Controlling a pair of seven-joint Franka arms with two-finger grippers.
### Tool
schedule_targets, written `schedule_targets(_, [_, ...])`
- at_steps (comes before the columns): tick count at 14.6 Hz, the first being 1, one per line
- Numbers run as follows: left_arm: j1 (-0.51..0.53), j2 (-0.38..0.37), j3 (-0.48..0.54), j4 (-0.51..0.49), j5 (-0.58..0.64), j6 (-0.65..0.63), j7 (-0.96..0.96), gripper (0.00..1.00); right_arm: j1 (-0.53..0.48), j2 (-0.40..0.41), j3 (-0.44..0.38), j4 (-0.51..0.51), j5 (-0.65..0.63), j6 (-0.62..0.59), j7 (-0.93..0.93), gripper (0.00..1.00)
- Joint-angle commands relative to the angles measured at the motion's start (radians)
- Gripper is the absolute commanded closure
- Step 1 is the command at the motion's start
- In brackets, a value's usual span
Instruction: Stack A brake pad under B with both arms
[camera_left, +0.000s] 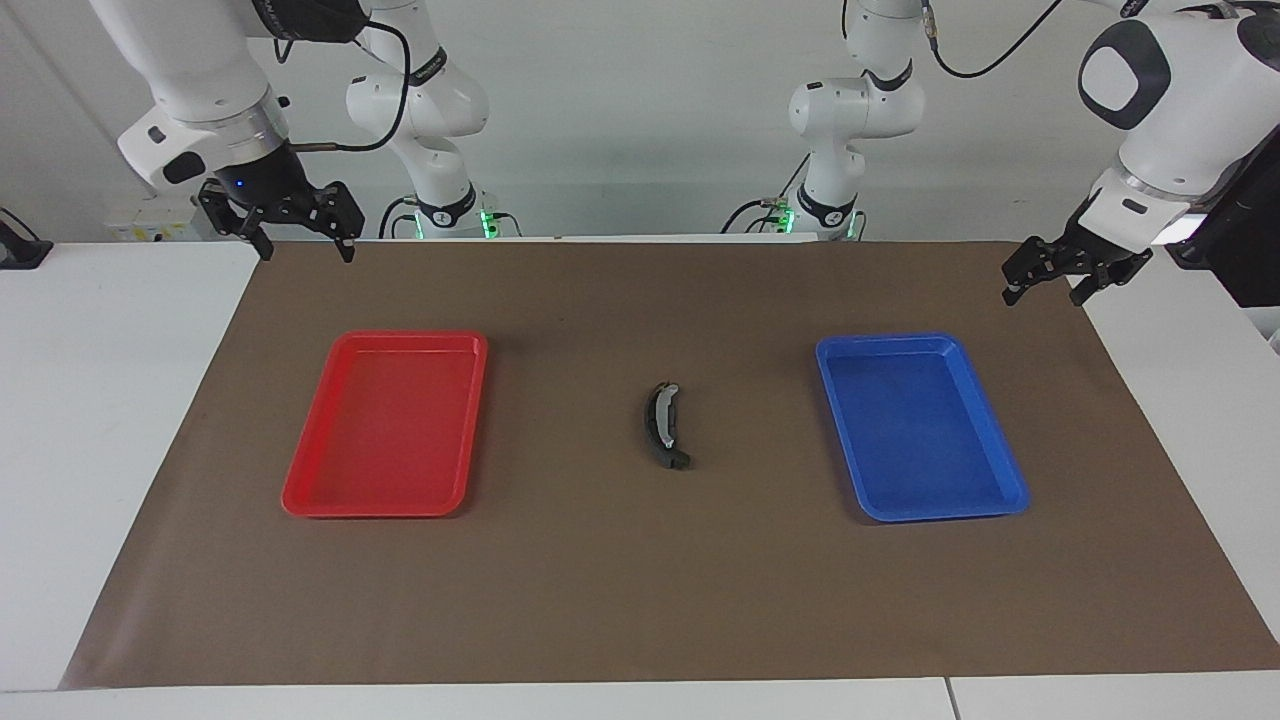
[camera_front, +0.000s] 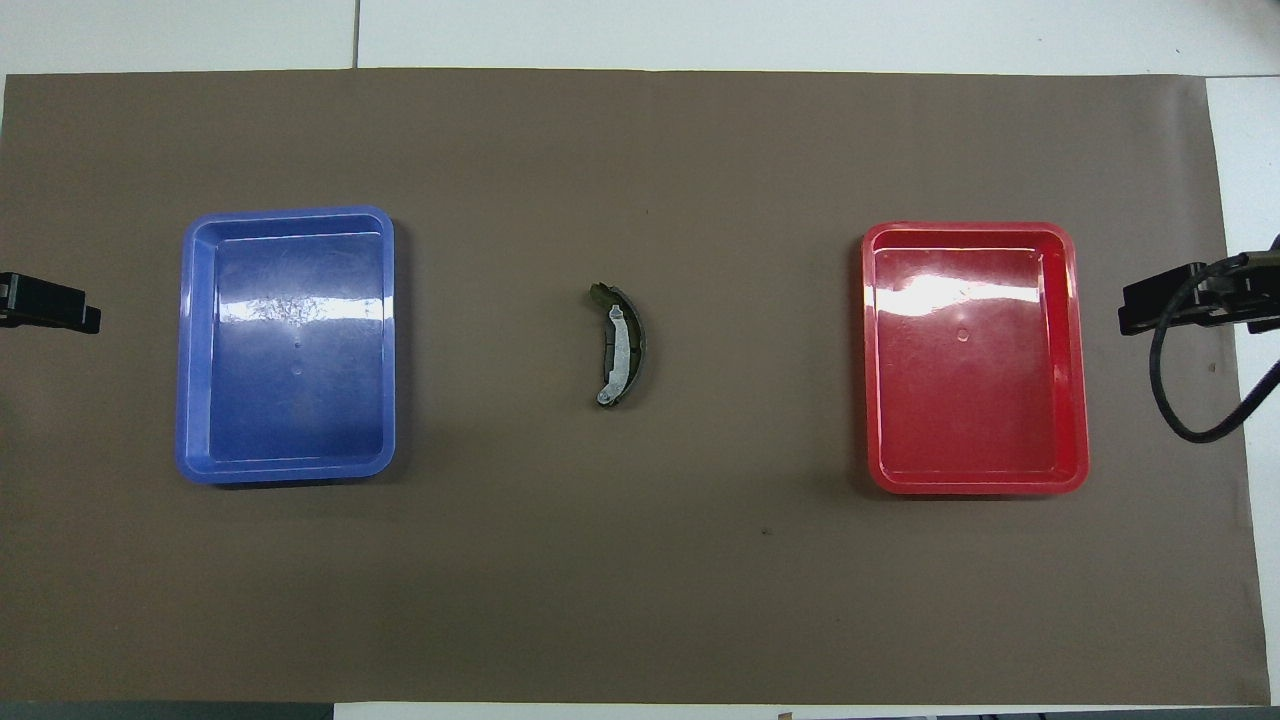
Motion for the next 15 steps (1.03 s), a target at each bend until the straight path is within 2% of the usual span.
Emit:
schedule_targets(1, [0.009,0.004,-0.008,0.012,0.006,-0.013,0.006,0.02,-0.008,0.012,0.005,0.018,0.008,-0.017,-0.024,0.00])
schedule_targets(4, [0.009,0.004,-0.008,0.012,0.006,-0.013,0.006,0.02,-0.004,-0.002,0.007,-0.013,0.008,-0.019,-0.027,0.00])
schedule_targets(15, [0.009,0.004,-0.008,0.012,0.006,-0.013,0.006,0.02,-0.023,0.006,-0.004,-0.002,0.008,0.010,-0.020,0.00])
